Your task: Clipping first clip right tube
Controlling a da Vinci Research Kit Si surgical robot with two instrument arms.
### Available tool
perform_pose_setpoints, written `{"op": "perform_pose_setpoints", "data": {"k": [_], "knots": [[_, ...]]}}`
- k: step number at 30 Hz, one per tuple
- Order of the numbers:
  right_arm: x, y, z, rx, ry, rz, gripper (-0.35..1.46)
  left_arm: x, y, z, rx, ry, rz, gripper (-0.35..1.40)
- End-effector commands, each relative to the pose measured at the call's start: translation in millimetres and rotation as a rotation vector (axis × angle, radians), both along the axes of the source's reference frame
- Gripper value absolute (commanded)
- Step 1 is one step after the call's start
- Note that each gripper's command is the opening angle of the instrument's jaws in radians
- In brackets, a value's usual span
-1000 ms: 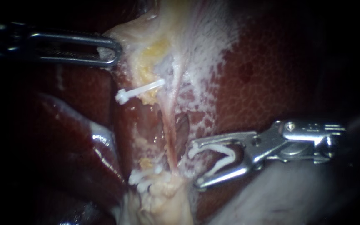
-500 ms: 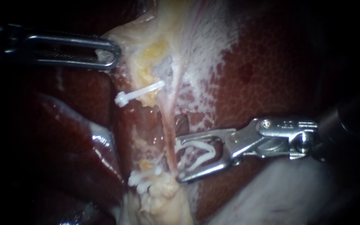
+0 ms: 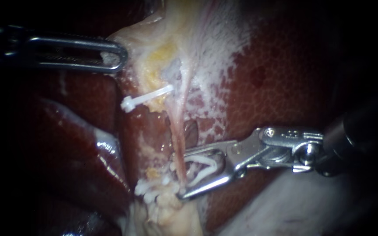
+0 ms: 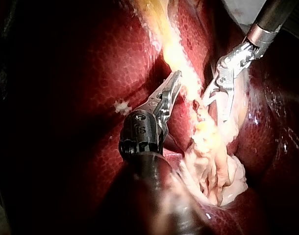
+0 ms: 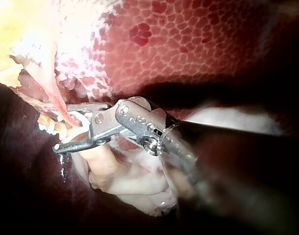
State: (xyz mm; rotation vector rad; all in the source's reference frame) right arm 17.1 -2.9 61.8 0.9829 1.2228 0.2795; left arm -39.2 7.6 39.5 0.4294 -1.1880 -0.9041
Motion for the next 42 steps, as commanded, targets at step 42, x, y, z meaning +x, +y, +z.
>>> {"op": "perform_pose_setpoints", "data": {"k": [42], "knots": [[0.7, -2.3, 0.4, 0.131, 0.008, -0.088, 0.25, 0.0, -0.1, 0.4, -0.001, 0.0, 0.001, -0.35]]}}
